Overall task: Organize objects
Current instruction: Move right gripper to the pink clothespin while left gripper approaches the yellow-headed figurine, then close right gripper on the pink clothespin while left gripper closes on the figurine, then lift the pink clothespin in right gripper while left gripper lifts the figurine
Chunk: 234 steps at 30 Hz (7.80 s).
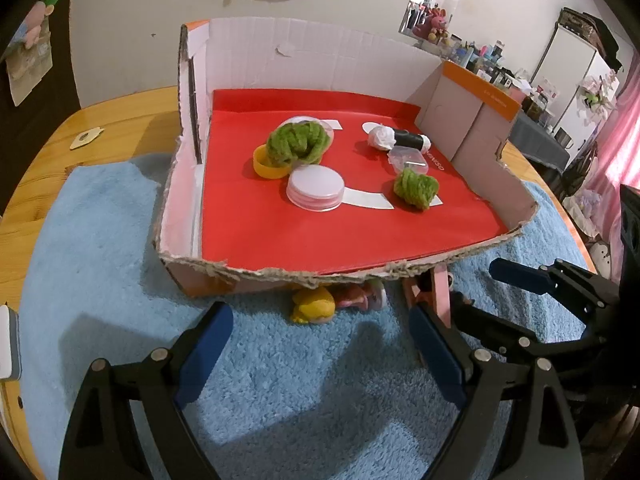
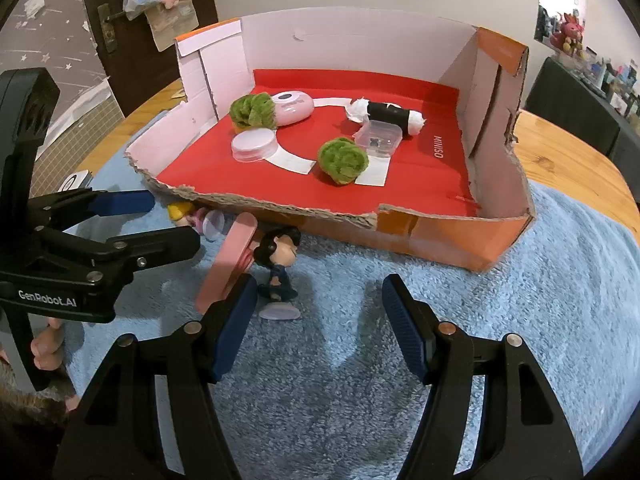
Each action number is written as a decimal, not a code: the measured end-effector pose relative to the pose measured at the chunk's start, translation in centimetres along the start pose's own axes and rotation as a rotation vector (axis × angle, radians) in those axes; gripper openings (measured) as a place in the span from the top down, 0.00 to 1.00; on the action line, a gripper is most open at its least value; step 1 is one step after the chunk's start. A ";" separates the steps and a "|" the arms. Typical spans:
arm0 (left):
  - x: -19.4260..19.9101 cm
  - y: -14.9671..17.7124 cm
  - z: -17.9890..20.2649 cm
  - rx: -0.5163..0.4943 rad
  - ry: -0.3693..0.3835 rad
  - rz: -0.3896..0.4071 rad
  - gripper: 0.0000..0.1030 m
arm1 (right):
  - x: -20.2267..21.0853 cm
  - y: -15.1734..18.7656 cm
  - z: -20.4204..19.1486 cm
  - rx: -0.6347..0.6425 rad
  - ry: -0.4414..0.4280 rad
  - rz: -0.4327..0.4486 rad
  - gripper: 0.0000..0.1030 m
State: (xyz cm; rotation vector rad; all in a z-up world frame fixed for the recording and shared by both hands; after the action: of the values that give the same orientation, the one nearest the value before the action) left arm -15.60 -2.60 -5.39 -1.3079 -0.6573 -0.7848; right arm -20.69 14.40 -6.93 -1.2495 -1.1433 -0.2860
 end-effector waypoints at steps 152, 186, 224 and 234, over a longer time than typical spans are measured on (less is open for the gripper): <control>-0.5 0.3 0.7 -0.204 -0.004 -0.007 0.62 | -1.8 0.1 -4.1 0.106 -0.005 0.029 0.59; 1.3 2.3 0.6 -0.010 -0.061 0.049 0.67 | -0.6 1.7 -4.3 -0.012 -0.092 0.044 0.78; 5.2 1.3 0.4 0.012 -0.055 0.123 0.67 | 2.2 1.2 -6.4 -0.008 -0.199 0.077 0.78; 6.3 0.3 0.1 0.015 -0.049 0.151 0.67 | 3.7 -0.1 -6.6 -0.004 -0.215 0.120 0.78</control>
State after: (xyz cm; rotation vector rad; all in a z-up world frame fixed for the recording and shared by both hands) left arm -11.65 -3.26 -0.55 -1.3504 -0.5947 -0.6257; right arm -15.59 10.24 -3.16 -1.3712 -1.2441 -0.0653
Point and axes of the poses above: each gripper's, at about its wrist camera, not at the fingertips, and x roughly against the way its jaws point, z to its right, y to its underside, the point moved 7 cm from there along -x, roughly the way its jaws point, and after that the axes turned 5 degrees about -x, right-handed, at the moved point
